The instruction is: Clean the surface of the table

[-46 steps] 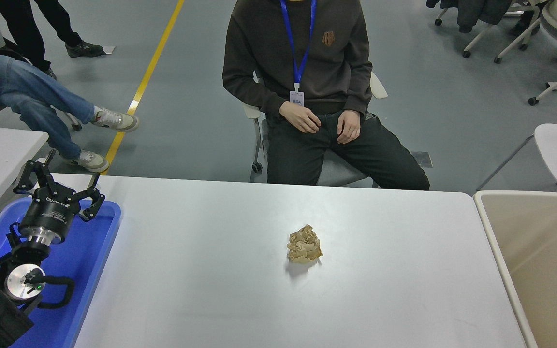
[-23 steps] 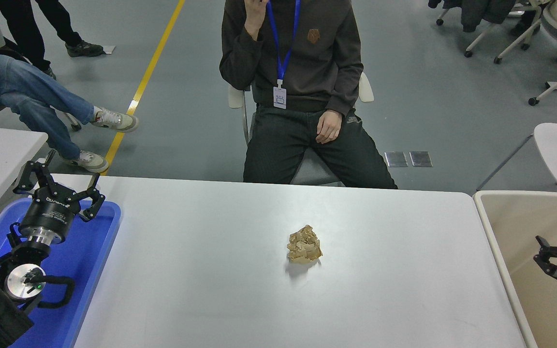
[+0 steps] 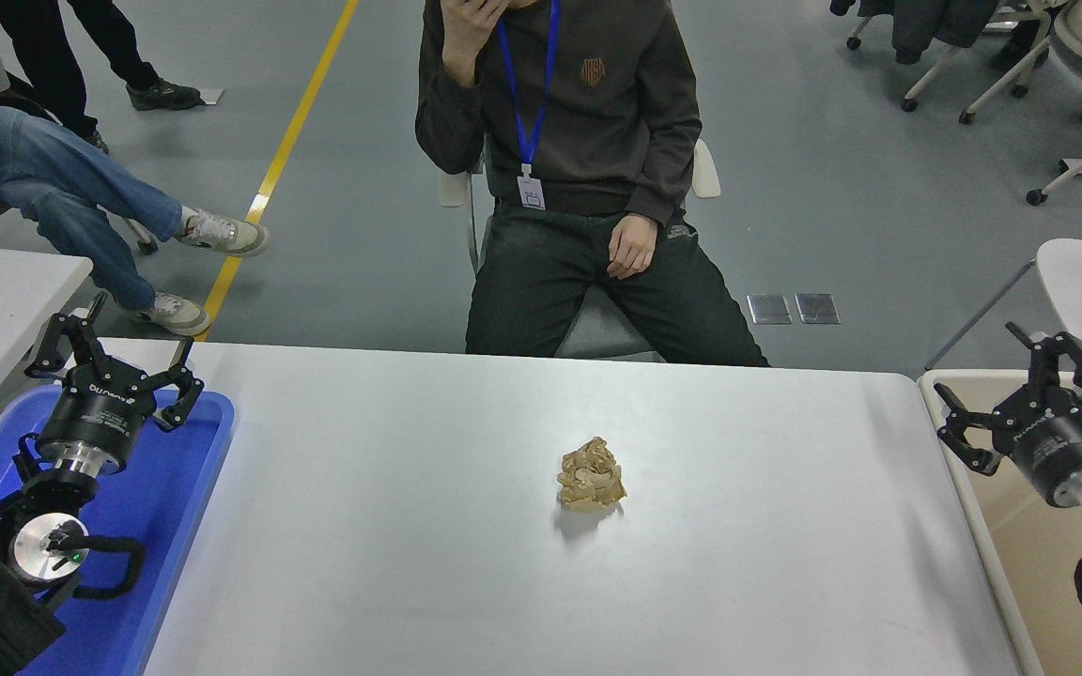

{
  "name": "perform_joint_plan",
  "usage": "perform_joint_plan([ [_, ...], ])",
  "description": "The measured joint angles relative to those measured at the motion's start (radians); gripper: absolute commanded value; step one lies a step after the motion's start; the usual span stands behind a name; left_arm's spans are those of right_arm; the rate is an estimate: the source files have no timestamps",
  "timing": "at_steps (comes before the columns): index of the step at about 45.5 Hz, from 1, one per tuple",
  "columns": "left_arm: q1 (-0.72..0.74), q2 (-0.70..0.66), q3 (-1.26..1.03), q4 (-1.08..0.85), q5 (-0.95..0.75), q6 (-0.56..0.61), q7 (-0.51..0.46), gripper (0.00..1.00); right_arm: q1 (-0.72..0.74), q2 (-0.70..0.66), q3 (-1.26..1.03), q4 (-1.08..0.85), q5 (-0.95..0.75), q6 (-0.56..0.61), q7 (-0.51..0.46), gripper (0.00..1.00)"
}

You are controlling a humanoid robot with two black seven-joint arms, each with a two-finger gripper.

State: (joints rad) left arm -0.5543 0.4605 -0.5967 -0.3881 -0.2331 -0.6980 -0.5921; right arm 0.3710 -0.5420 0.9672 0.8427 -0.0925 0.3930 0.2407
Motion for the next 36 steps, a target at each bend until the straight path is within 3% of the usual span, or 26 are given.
perform_joint_plan([
  [13, -0.001, 0.000, 0.000, 0.000, 0.000, 0.000, 0.000, 1.00, -0.011, 0.075, -0.005, 0.124, -0.146, -0.014, 0.076, 0.99],
  [36, -0.001, 0.000, 0.000, 0.000, 0.000, -0.002, 0.000, 1.00, 0.006, 0.216, -0.016, 0.106, -0.365, -0.293, 0.185, 0.99],
])
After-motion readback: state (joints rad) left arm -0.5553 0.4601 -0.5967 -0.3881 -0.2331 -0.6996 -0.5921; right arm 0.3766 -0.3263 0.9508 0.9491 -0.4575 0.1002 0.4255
